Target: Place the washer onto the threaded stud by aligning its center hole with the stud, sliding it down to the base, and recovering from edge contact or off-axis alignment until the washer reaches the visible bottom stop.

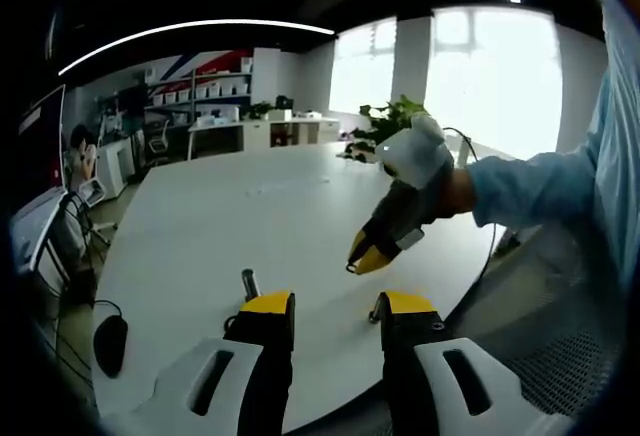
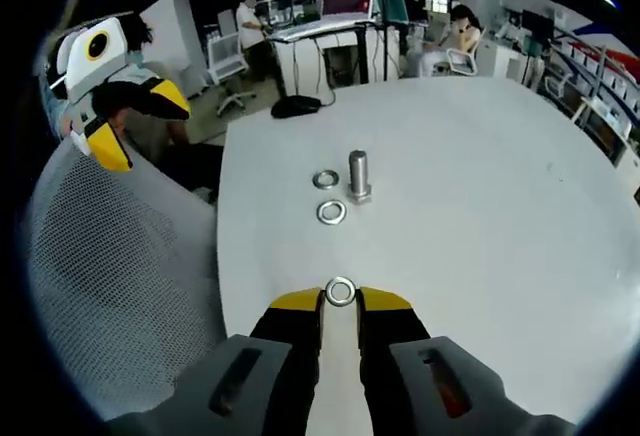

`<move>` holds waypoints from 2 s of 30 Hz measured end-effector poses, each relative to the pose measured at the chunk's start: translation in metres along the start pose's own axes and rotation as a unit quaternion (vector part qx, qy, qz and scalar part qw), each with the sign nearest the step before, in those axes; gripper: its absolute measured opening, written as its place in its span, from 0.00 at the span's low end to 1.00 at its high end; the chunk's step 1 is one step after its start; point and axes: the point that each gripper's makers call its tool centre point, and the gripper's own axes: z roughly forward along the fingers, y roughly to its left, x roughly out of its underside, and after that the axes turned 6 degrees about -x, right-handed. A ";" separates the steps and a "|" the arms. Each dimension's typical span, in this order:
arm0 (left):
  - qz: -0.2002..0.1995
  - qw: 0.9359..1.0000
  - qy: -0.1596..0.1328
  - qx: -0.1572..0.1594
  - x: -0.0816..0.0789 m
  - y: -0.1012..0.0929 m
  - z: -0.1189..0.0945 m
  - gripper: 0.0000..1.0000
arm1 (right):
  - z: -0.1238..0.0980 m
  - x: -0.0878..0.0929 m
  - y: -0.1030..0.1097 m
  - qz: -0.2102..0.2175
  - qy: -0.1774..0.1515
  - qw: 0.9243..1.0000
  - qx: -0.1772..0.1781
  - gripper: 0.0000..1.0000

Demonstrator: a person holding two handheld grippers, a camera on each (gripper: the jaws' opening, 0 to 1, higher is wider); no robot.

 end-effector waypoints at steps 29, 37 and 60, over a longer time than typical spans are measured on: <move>0.002 1.000 0.005 0.000 0.002 -0.001 0.000 0.32 | -0.005 0.012 0.042 -0.078 0.048 0.992 -0.085 0.14; 0.002 1.000 0.007 0.000 0.002 0.000 0.001 0.32 | -0.002 0.024 0.044 -0.097 0.080 0.988 -0.085 0.14; 0.001 1.000 0.006 0.001 0.002 0.000 0.000 0.32 | 0.004 0.033 0.043 -0.110 0.104 0.985 -0.080 0.15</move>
